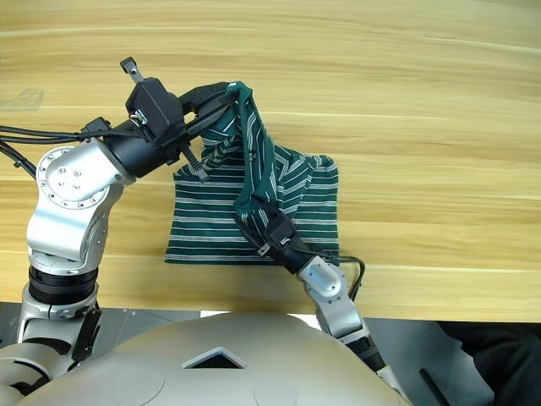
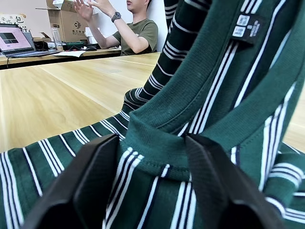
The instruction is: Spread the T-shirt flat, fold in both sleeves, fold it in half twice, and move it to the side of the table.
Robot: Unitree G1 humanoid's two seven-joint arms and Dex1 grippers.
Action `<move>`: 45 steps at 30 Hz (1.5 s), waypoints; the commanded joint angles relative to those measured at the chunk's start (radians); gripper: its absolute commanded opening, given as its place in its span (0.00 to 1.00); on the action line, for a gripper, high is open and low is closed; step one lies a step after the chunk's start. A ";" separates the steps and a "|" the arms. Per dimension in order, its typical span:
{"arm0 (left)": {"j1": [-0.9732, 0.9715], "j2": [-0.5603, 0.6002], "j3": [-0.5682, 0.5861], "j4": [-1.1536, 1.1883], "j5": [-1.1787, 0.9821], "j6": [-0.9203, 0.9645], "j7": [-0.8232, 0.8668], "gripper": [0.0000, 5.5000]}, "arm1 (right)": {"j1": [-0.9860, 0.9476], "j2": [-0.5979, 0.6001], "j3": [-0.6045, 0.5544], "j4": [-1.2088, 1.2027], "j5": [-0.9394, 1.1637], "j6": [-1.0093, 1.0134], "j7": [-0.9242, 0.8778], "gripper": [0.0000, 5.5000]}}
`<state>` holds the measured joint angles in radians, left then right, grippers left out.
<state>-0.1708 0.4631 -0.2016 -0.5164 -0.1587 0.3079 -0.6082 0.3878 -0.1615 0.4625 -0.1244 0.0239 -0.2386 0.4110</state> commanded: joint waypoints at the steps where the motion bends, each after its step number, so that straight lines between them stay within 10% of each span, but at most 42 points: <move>1: -0.001 0.009 0.029 -0.005 0.000 0.002 0.007 0.01 | -0.004 0.000 -0.003 0.009 -0.009 0.006 -0.010 0.32; 10: 0.012 0.008 0.049 0.007 0.008 -0.010 0.009 0.01 | -0.008 -0.001 0.000 0.014 -0.008 0.001 -0.015 0.01; 32: -0.008 0.082 0.223 0.088 -0.020 -0.038 -0.004 0.01 | -0.538 -0.390 -0.407 -0.095 0.240 0.130 0.333 0.00; 45: -1.327 -0.022 0.047 1.481 0.316 -0.353 0.237 0.01 | -1.801 -0.296 -0.357 1.235 -0.118 -0.027 -0.087 0.00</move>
<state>-1.0512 0.4567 -0.1161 0.5149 0.0099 0.0946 -0.5226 -1.0560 -0.4704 0.0933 0.7670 0.0276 -0.2069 0.5109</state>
